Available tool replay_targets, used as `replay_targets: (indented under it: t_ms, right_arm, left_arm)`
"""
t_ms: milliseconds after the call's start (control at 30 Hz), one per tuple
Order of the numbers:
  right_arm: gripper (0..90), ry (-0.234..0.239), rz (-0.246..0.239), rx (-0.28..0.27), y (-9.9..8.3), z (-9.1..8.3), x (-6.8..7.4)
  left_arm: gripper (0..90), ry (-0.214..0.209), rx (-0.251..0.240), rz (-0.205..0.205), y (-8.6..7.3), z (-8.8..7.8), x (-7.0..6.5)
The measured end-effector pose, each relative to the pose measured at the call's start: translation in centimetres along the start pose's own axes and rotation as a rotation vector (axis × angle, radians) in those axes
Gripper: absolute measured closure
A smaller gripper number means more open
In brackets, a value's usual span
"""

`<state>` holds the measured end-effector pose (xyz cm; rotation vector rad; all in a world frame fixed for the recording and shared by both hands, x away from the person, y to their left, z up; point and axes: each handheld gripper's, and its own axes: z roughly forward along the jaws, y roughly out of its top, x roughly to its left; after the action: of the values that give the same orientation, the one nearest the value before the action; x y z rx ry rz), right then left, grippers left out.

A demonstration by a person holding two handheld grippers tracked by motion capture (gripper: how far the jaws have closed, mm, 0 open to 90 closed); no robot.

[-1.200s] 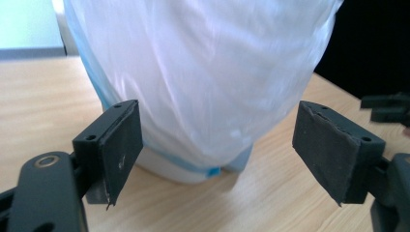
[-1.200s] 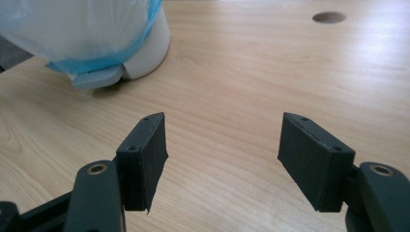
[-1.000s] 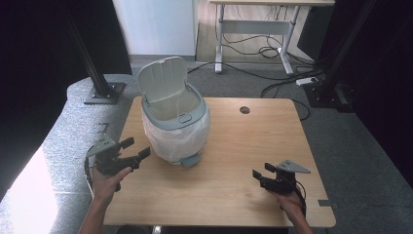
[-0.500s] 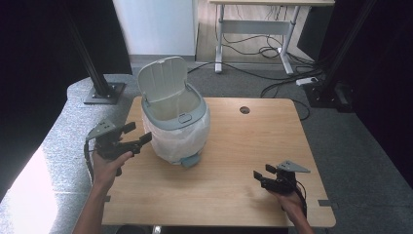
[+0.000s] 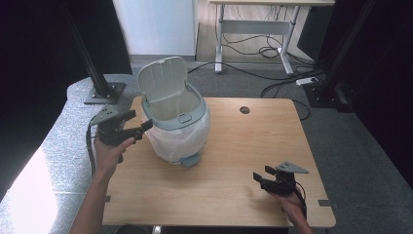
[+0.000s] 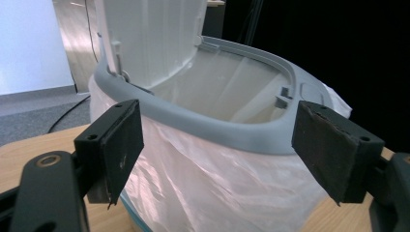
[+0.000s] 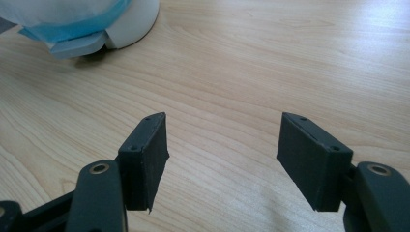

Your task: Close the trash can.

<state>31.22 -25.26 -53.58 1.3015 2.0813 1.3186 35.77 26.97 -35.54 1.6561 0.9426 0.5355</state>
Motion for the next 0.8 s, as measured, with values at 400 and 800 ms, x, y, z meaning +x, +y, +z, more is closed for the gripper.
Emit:
replay_targets:
  t_ms: [400,800]
  right_arm:
    - [34.7,-0.01,0.002,0.006,-0.3,0.1,-0.1]
    - [34.4,-0.014,0.007,0.023,-0.6,0.3,-0.2]
  left_arm:
    - [18.6,-0.008,0.008,-0.012,1.0,1.7,1.5]
    - [18.4,-0.001,-0.001,-0.016,3.4,3.7,3.2]
